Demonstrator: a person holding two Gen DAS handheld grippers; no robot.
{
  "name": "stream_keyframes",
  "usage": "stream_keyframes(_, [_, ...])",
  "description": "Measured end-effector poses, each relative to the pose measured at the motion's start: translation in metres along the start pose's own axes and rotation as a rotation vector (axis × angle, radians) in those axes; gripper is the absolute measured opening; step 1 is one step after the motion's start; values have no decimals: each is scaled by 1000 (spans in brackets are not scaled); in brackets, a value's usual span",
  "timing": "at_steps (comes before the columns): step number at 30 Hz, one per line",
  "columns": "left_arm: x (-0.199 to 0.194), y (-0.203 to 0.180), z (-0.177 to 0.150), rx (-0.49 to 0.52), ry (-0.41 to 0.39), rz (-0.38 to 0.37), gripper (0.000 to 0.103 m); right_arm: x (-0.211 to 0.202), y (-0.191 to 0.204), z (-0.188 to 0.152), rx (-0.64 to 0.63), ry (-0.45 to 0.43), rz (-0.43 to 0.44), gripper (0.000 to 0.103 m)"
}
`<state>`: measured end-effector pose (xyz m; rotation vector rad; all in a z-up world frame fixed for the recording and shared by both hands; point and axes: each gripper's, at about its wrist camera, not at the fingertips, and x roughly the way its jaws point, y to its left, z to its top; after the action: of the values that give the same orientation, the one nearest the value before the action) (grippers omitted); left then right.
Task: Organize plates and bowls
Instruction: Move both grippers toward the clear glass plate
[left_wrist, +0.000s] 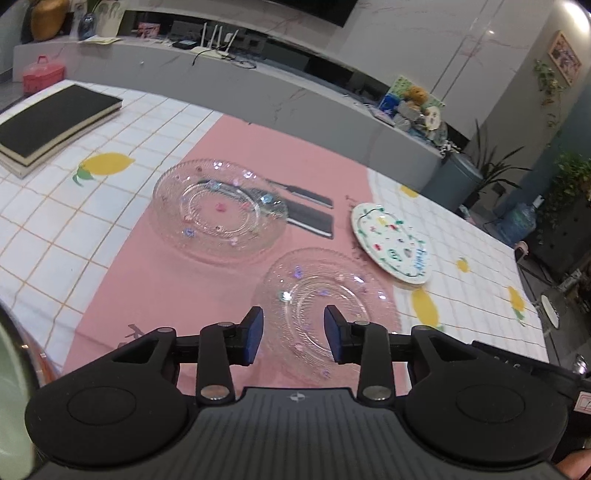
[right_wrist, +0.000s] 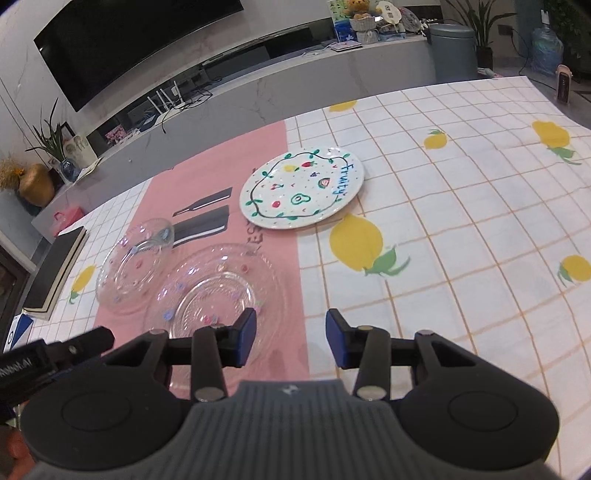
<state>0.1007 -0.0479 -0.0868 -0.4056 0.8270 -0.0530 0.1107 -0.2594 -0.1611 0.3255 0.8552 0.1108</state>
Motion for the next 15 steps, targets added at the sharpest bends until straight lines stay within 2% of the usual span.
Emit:
stream_keyframes(7, [32, 7, 2, -20, 21, 25, 41, 33, 2, 10, 6, 32, 46, 30])
stream_keyframes(15, [53, 20, 2, -62, 41, 27, 41, 55, 1, 13, 29, 56, 76, 20])
